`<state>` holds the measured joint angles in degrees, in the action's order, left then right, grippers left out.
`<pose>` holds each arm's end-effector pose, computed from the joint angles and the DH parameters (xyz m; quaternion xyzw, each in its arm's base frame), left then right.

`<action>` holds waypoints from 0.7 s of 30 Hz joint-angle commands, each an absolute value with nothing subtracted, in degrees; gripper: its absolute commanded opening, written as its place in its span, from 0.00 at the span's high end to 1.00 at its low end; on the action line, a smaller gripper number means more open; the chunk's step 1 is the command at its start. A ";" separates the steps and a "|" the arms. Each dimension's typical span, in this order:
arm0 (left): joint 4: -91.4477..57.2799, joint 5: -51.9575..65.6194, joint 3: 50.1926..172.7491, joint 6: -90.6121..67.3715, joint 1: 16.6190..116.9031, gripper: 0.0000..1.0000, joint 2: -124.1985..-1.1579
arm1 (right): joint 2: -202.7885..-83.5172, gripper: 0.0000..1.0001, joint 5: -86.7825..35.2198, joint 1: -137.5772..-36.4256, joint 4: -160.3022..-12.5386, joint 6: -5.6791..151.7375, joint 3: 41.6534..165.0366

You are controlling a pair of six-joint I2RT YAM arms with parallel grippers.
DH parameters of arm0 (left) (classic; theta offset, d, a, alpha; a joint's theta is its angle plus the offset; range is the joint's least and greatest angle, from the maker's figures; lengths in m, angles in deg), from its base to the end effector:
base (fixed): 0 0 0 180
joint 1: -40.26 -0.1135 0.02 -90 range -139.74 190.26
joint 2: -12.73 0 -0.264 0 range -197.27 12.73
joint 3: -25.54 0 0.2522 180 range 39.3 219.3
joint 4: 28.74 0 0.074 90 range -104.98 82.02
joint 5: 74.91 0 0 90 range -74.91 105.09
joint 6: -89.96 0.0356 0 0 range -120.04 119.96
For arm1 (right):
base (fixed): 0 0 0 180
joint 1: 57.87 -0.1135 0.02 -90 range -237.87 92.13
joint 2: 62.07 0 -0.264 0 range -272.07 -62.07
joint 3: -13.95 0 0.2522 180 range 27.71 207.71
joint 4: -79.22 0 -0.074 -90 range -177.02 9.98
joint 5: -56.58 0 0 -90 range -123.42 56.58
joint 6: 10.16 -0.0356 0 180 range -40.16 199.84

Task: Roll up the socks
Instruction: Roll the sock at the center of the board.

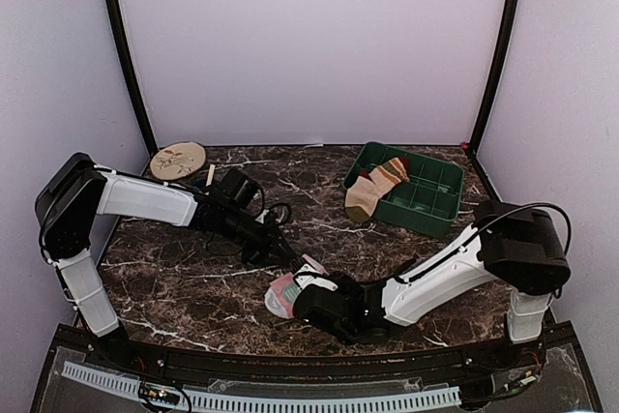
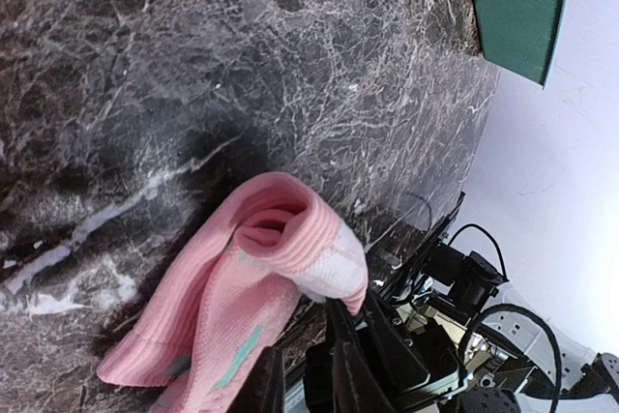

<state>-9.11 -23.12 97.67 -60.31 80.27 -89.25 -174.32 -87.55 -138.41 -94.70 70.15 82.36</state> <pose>0.2614 -0.2482 0.1687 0.0443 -0.8926 0.4480 0.0260 0.0881 0.3533 0.1106 -0.3579 0.7721 -0.0854 0.5182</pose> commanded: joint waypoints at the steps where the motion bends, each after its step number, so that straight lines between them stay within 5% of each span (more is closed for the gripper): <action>1: -9.75 -25.47 98.34 -61.07 80.33 0.77 -87.04 | -175.92 1.00 -90.98 -140.81 -94.47 72.43 83.29; 8: -10.27 -26.89 98.71 -62.13 81.61 0.60 -87.55 | -177.60 1.00 -92.95 -142.67 -95.79 75.50 84.04; 21: -9.85 -28.75 98.96 -62.06 84.94 0.59 -90.35 | -180.41 1.00 -96.10 -144.61 -97.38 79.84 86.33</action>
